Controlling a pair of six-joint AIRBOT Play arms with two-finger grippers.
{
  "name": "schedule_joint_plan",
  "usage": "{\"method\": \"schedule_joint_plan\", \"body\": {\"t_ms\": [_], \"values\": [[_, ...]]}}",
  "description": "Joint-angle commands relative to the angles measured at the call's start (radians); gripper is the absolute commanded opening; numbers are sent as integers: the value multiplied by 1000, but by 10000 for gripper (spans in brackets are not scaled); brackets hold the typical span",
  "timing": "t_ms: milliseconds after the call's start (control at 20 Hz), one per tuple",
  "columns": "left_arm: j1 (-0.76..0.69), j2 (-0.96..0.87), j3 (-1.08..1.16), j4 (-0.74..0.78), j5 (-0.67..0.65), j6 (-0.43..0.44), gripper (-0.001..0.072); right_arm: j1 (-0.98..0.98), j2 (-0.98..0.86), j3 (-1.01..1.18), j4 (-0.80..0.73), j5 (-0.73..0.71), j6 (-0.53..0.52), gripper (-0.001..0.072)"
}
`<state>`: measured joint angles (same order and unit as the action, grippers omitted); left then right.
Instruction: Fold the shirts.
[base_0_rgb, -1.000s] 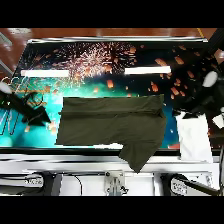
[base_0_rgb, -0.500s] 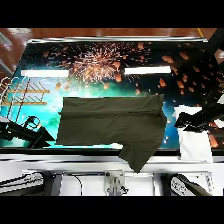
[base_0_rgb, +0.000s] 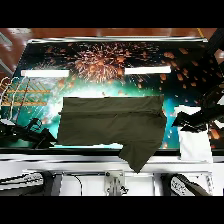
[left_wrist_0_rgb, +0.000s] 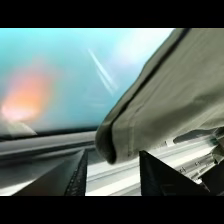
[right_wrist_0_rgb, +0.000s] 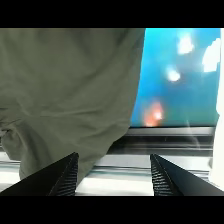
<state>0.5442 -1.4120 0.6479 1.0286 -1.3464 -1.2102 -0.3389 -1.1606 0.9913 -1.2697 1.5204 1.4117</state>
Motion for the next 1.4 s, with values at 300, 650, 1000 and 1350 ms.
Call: {"method": "schedule_joint_plan", "body": {"t_ms": [300,650,1000,1350], "values": [[-106,-4,-2,-47,41,8,179,-1,0,-110,4,20,1,672],[-75,0,1,-50,-31,51,33,5,0,-297,-11,-44,2,670],[-75,0,1,-50,-31,58,33,149,0,-516,65,-253,14,661],[-75,0,1,-50,-43,77,33,149,0,-545,177,-415,71,562]]}}
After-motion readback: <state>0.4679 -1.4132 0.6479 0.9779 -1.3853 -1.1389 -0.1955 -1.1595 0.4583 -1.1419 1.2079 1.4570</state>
